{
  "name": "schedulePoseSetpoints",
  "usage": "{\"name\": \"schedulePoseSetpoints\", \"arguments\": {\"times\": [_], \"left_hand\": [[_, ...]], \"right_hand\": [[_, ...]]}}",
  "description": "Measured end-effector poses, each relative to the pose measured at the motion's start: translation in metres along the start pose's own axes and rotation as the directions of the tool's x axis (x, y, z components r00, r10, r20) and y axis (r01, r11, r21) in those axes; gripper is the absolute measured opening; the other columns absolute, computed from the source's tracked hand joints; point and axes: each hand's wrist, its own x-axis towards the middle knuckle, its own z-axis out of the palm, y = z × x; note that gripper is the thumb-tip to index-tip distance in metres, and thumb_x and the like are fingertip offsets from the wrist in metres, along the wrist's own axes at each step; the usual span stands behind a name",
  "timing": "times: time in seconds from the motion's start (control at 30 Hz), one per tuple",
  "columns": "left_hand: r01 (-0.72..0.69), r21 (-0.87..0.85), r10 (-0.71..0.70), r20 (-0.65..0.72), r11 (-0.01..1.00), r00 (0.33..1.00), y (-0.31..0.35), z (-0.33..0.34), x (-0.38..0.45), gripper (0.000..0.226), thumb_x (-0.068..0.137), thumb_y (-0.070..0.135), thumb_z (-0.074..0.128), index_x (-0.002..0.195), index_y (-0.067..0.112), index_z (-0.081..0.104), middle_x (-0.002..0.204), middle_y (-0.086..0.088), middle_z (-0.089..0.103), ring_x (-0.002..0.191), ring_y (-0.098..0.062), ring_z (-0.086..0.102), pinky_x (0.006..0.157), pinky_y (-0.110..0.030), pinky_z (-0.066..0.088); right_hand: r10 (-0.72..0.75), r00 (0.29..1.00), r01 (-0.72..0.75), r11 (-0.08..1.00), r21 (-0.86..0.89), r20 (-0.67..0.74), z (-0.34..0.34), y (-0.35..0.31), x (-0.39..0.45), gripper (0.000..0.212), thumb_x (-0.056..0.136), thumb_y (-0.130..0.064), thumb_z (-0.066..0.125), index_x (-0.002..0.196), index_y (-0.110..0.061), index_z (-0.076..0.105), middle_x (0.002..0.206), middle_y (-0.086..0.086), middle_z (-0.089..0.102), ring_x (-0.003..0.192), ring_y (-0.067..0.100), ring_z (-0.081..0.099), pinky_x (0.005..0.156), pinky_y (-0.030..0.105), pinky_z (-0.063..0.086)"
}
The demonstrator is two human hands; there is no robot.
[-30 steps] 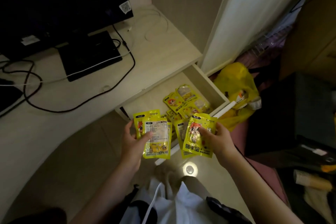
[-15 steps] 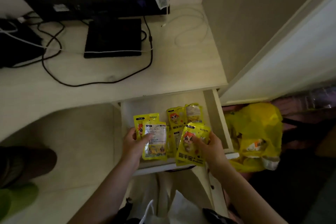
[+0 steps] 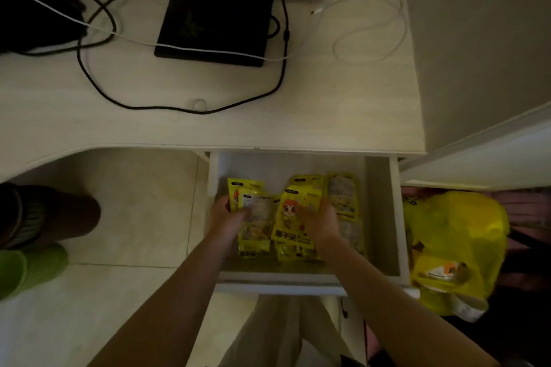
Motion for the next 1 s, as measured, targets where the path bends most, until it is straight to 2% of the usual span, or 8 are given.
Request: {"name": "schedulePoseSetpoints", "arguments": {"times": [0.1, 0.23, 0.33, 0.5, 0.6, 0.73, 0.87, 1.0], "left_hand": [[-0.030, 0.065, 0.030, -0.003, 0.997, 1.000, 0.004, 0.008, 0.021, 0.028, 0.080, 0.005, 0.071, 0.106, 0.010, 0.062, 0.092, -0.005, 0.068, 0.087, -0.026, 0.067, 0.075, -0.040, 0.057], [-0.073, 0.194, 0.072, 0.012, 0.978, 0.997, -0.001, 0.014, 0.035, 0.032, 0.082, 0.004, 0.069, 0.111, 0.009, 0.060, 0.096, 0.000, 0.065, 0.087, -0.017, 0.063, 0.067, -0.024, 0.049], [-0.136, 0.408, 0.127, 0.049, 0.903, 0.991, -0.009, 0.012, 0.032, 0.042, 0.082, 0.005, 0.066, 0.123, 0.009, 0.056, 0.115, -0.009, 0.062, 0.108, -0.028, 0.059, 0.084, -0.030, 0.047], [-0.144, 0.605, 0.132, 0.065, 0.783, 0.989, -0.027, 0.004, 0.026, 0.056, 0.081, 0.022, 0.068, 0.133, 0.014, 0.046, 0.137, -0.015, 0.047, 0.127, -0.035, 0.045, 0.102, -0.050, 0.043], [-0.141, 0.607, 0.136, 0.054, 0.782, 0.989, -0.037, 0.001, 0.024, 0.048, 0.080, 0.024, 0.068, 0.125, 0.019, 0.052, 0.128, -0.013, 0.057, 0.115, -0.033, 0.056, 0.093, -0.049, 0.051], [-0.172, 0.545, 0.175, 0.047, 0.821, 0.984, -0.020, -0.004, -0.021, 0.037, 0.082, 0.017, 0.070, 0.118, 0.013, 0.061, 0.115, -0.009, 0.066, 0.102, -0.028, 0.063, 0.075, -0.028, 0.047], [-0.167, 0.511, 0.186, 0.014, 0.843, 0.982, -0.024, -0.010, -0.055, 0.031, 0.088, 0.014, 0.061, 0.119, 0.012, 0.062, 0.120, -0.009, 0.066, 0.110, -0.027, 0.060, 0.081, -0.025, 0.041], [-0.211, 0.479, 0.249, -0.016, 0.852, 0.968, -0.037, -0.020, -0.093, 0.030, 0.090, 0.013, 0.057, 0.119, 0.015, 0.064, 0.115, -0.008, 0.068, 0.108, -0.025, 0.062, 0.084, -0.025, 0.043]], "right_hand": [[0.008, 1.000, -0.008, 0.999, -0.031, 0.003, 0.012, -0.005, 0.021, 0.060, 0.090, -0.023, 0.062, 0.143, -0.012, 0.035, 0.119, 0.009, 0.060, 0.086, 0.022, 0.062, 0.050, 0.024, 0.046], [-0.004, 0.998, 0.014, 0.987, -0.159, 0.059, 0.015, -0.004, 0.042, 0.028, 0.090, -0.008, 0.057, 0.118, -0.008, 0.053, 0.098, 0.004, 0.064, 0.078, 0.021, 0.059, 0.058, 0.031, 0.054], [-0.017, 0.992, 0.053, 0.955, -0.293, 0.123, 0.005, 0.001, 0.041, 0.030, 0.091, -0.003, 0.052, 0.120, -0.006, 0.057, 0.093, 0.005, 0.060, 0.075, 0.017, 0.057, 0.058, 0.021, 0.047], [0.037, 0.998, -0.018, 0.942, -0.334, 0.050, -0.025, 0.011, 0.027, 0.028, 0.090, -0.007, 0.052, 0.116, -0.018, 0.056, 0.092, 0.010, 0.064, 0.064, 0.020, 0.055, 0.054, 0.031, 0.045], [0.049, 0.998, -0.032, 0.925, -0.379, 0.036, -0.045, 0.014, 0.018, 0.019, 0.088, -0.005, 0.047, 0.096, -0.020, 0.055, 0.074, 0.004, 0.057, 0.052, 0.016, 0.046, 0.051, 0.029, 0.040], [-0.010, 0.997, 0.045, 0.889, -0.455, 0.080, -0.066, 0.012, -0.006, 0.019, 0.092, -0.005, 0.044, 0.099, -0.011, 0.060, 0.078, 0.008, 0.059, 0.059, 0.019, 0.052, 0.052, 0.028, 0.042], [-0.094, 0.984, 0.161, 0.836, -0.524, 0.152, -0.078, 0.011, -0.031, 0.030, 0.096, -0.012, 0.043, 0.123, -0.009, 0.054, 0.079, 0.002, 0.059, 0.058, 0.015, 0.052, 0.048, 0.024, 0.041], [-0.223, 0.943, 0.332, 0.696, -0.637, 0.248, -0.072, 0.012, -0.052, 0.029, 0.096, -0.018, 0.042, 0.120, -0.008, 0.055, 0.083, 0.001, 0.060, 0.066, 0.015, 0.055, 0.056, 0.025, 0.044]]}}
